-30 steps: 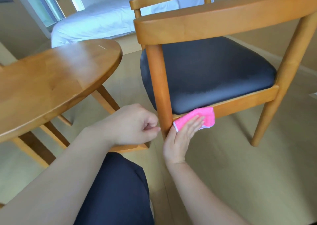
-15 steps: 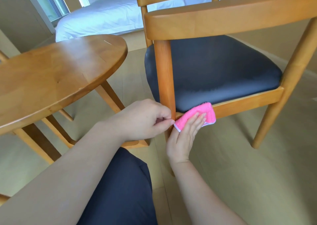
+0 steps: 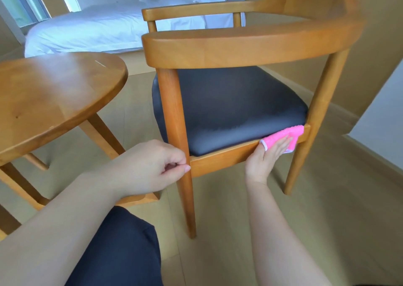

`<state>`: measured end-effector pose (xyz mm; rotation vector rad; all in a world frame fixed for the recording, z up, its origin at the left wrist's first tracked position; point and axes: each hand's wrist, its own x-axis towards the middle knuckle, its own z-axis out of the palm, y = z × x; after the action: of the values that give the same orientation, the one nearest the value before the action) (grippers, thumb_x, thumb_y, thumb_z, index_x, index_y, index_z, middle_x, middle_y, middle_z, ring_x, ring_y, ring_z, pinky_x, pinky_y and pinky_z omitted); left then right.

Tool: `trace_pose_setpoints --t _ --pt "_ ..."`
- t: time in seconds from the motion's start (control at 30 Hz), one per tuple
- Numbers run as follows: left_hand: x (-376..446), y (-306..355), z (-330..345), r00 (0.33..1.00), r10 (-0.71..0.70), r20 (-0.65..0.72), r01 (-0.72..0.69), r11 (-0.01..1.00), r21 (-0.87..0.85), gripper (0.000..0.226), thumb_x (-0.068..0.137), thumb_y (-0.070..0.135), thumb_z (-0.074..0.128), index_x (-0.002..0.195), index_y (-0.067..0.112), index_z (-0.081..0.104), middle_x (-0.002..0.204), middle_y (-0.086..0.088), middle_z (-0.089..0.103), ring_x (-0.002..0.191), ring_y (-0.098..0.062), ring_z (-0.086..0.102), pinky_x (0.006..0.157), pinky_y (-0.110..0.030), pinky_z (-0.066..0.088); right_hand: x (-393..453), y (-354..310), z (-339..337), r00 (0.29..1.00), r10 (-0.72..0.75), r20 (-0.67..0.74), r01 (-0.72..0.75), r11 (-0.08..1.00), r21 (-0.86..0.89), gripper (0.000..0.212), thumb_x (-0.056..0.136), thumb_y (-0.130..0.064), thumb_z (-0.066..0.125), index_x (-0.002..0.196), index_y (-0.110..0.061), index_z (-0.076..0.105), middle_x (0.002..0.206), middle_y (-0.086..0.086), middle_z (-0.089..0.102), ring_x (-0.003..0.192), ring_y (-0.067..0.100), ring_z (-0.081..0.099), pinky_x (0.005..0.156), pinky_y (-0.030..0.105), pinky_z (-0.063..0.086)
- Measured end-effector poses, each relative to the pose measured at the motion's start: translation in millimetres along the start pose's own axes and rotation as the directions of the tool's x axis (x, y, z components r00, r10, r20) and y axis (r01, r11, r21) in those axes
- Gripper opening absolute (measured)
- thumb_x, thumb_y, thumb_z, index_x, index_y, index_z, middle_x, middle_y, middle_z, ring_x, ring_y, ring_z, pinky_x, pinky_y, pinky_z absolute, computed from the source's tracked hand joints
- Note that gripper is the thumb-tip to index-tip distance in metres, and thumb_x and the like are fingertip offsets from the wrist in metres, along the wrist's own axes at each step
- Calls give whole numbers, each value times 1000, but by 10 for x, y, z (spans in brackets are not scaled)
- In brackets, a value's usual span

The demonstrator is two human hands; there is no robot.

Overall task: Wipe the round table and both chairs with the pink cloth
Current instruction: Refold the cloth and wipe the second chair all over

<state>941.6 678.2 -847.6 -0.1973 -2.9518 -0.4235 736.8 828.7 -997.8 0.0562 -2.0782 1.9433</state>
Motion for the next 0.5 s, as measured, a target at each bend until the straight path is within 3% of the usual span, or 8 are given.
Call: trace_pose_setpoints --t 0.13,0.5 --pt "18 1 10 1000 2 2 -2 1000 -8 32 91 40 49 64 23 56 57 8 51 60 -10 53 52 -25 45 459 41 -214 998 52 -36 -52 999 14 64 100 -13 32 152 -8 -4 161 5 -7 147 15 -8 104 6 -11" --pt "47 51 25 1000 15 8 -15 999 -32 31 91 36 51 65 20 57 58 7 52 62 -12 54 54 -26 45 539 76 -227 988 128 -88 -125 991 44 62 100 -18 30 154 -11 -2 162 2 -5 148 13 -5 110 14 -5"
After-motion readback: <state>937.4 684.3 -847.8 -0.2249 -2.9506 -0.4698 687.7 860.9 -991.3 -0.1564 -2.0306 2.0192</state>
